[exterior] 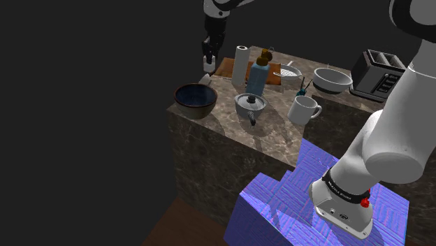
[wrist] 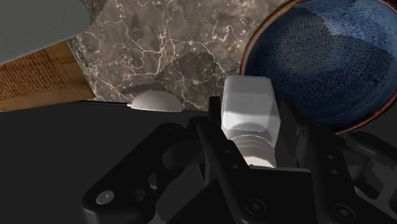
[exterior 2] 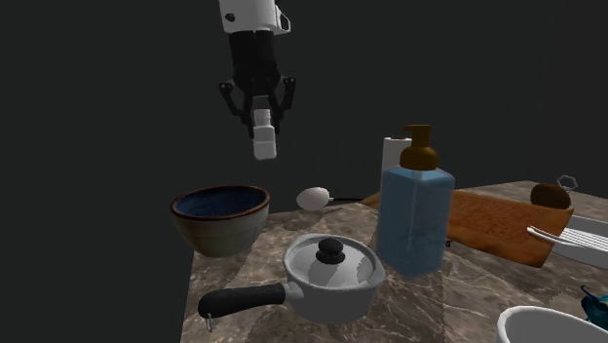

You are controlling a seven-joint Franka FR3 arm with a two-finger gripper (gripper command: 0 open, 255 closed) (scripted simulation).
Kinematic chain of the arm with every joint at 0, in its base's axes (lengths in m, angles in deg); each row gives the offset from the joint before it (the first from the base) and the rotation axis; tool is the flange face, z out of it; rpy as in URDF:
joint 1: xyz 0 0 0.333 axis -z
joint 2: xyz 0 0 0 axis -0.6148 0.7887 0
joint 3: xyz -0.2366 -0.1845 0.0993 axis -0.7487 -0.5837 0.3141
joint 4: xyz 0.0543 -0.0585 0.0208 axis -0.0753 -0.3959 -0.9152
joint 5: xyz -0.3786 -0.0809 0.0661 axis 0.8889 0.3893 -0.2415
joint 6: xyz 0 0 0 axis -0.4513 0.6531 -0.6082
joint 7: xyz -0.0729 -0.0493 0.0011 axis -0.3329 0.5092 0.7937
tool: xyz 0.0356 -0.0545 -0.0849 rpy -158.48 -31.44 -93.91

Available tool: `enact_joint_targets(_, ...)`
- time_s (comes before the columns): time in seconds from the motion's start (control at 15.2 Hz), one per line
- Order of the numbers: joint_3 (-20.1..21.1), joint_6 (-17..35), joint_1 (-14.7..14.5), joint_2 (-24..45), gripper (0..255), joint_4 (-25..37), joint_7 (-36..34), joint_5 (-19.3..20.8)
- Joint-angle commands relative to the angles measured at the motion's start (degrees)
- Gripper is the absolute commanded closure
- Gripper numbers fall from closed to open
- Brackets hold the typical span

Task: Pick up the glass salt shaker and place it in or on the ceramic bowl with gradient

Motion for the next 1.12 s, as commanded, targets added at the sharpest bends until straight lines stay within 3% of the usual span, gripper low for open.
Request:
enact_joint_targets(0.0,1.1,-0.4,-1.5,-0.1,255,0.0,-2.8,0.4)
enact_joint_targets(0.26,3.5,-1.8,-4.9,0.4,255,1.3,-8.7,1.3)
enact_joint_targets(1.06,3.4,7.0,-4.8,1.6,255,-6.3,-9.7,1.8)
